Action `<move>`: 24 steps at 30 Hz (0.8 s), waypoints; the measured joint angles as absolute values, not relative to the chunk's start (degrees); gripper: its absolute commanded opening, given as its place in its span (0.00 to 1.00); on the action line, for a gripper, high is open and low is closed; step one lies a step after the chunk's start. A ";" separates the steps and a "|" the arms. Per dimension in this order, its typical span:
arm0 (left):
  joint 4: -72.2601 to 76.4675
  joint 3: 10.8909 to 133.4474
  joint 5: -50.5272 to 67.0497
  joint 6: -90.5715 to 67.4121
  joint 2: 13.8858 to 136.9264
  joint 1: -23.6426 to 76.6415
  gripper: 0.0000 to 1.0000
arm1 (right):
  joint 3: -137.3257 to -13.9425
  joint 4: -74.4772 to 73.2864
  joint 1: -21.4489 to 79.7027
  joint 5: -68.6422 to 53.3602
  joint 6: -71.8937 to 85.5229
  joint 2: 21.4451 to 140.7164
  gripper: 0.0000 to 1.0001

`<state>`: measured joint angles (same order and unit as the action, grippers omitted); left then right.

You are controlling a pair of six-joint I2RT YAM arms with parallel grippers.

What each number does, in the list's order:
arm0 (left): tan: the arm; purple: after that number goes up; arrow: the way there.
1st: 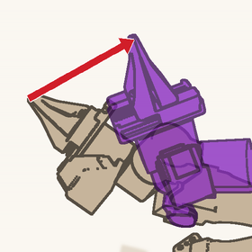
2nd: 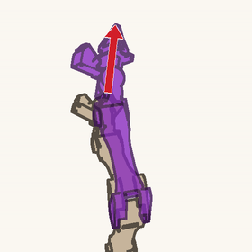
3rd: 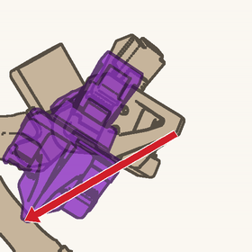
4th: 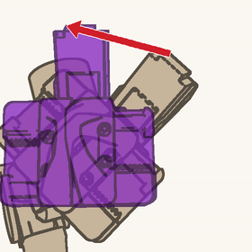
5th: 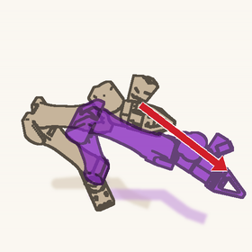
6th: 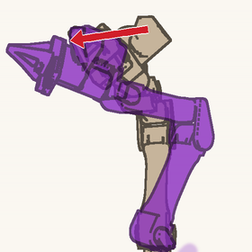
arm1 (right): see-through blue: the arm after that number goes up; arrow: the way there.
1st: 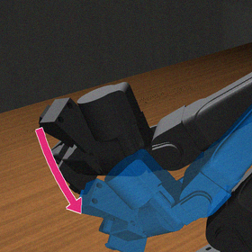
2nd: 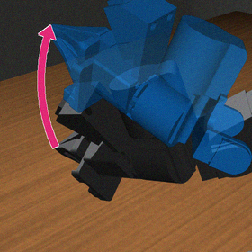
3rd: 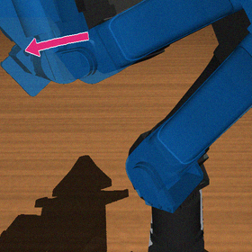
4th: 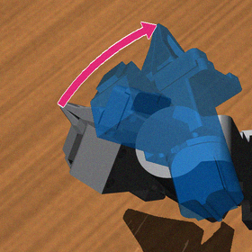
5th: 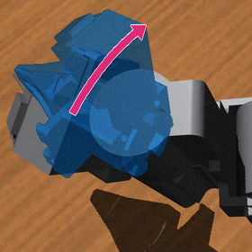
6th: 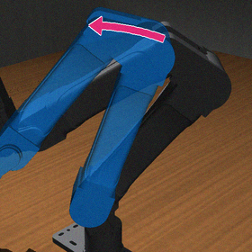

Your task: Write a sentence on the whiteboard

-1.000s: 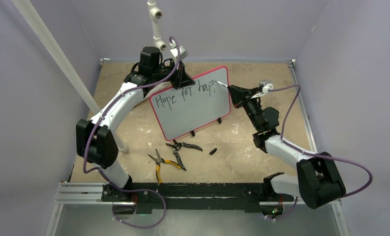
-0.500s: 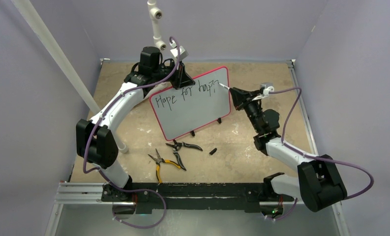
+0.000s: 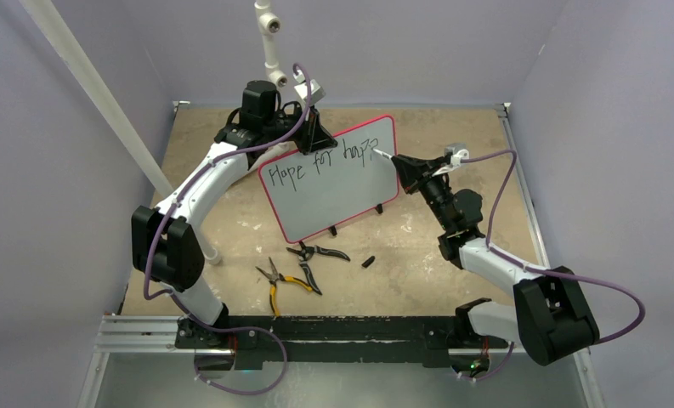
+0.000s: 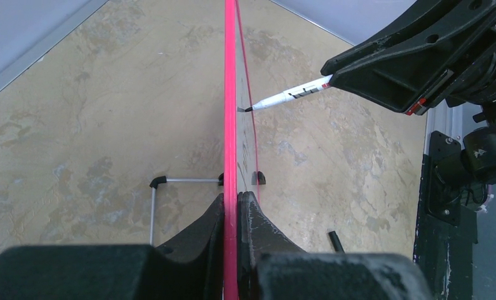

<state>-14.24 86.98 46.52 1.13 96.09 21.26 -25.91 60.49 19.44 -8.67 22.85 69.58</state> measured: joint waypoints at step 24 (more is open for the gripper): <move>-14.24 86.98 46.65 1.13 96.07 21.26 0.00 | -27.20 61.67 19.44 -9.96 22.87 70.61 0.00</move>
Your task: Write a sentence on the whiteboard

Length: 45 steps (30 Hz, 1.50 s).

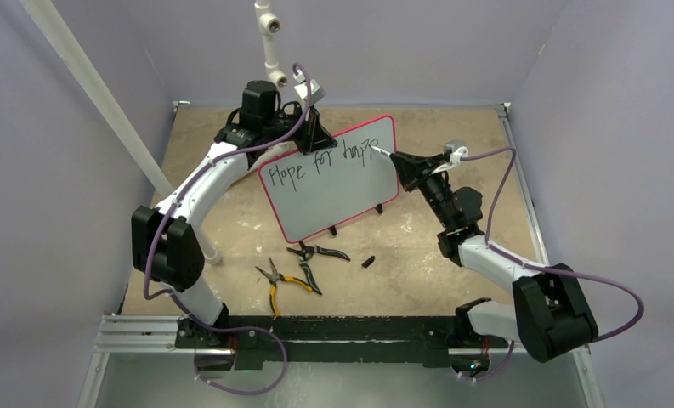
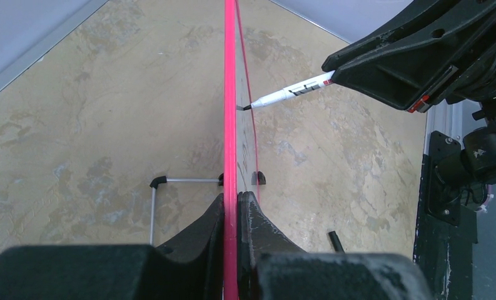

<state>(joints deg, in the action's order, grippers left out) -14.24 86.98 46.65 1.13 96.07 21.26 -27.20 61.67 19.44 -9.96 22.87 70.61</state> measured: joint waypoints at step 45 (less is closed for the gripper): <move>-13.87 86.72 46.72 1.10 95.94 21.26 0.00 | -24.23 59.70 16.36 -11.22 23.86 65.78 0.00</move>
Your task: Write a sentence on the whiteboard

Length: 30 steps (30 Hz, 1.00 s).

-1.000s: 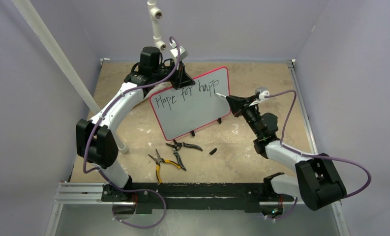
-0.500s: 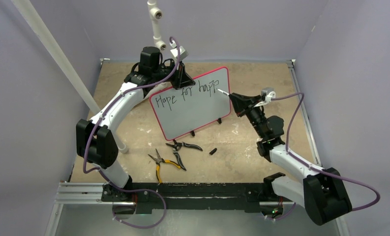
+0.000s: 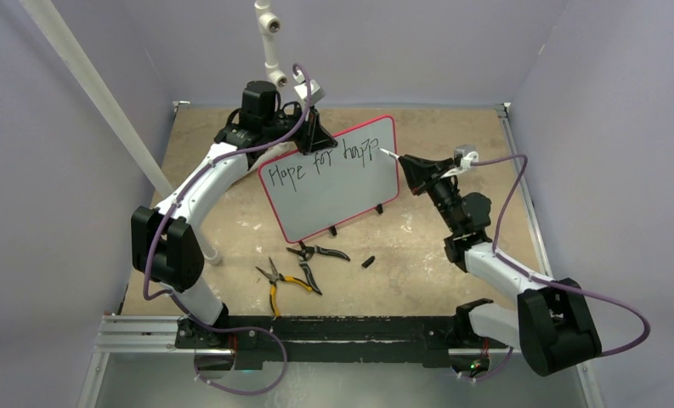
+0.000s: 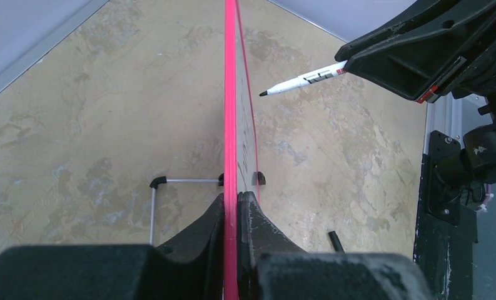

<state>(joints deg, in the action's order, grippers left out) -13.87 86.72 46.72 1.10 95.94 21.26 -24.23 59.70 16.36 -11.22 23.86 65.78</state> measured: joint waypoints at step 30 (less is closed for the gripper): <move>-13.85 86.67 46.65 1.10 95.94 21.26 0.00 | -27.03 63.68 16.05 -8.03 24.36 70.87 0.00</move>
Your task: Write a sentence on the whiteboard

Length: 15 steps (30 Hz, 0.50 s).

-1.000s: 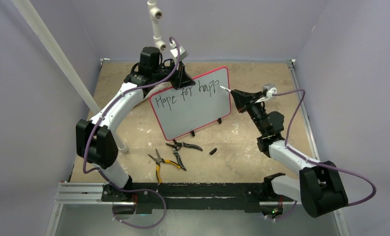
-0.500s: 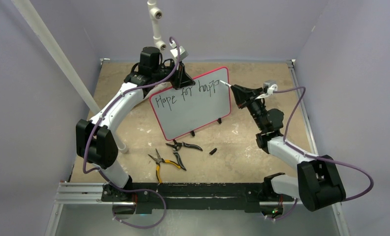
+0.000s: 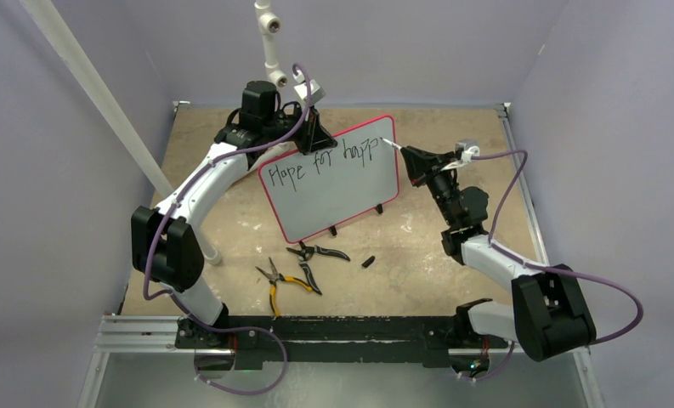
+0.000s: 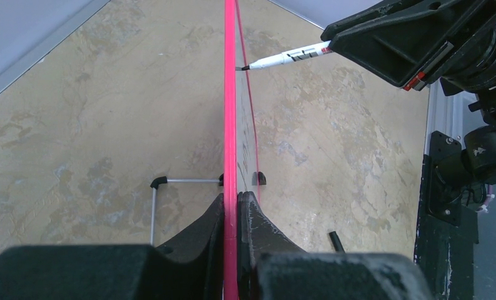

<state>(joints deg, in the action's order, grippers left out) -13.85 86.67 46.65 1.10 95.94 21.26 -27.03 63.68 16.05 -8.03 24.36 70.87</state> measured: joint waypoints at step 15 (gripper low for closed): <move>-13.82 86.67 46.72 1.10 95.92 21.23 0.00 | -25.74 61.43 16.05 -6.50 24.10 68.86 0.00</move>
<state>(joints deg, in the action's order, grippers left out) -13.82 86.67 46.72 1.10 95.92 21.23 -25.74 61.43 16.05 -6.50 24.10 68.86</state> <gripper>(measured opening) 0.066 0.133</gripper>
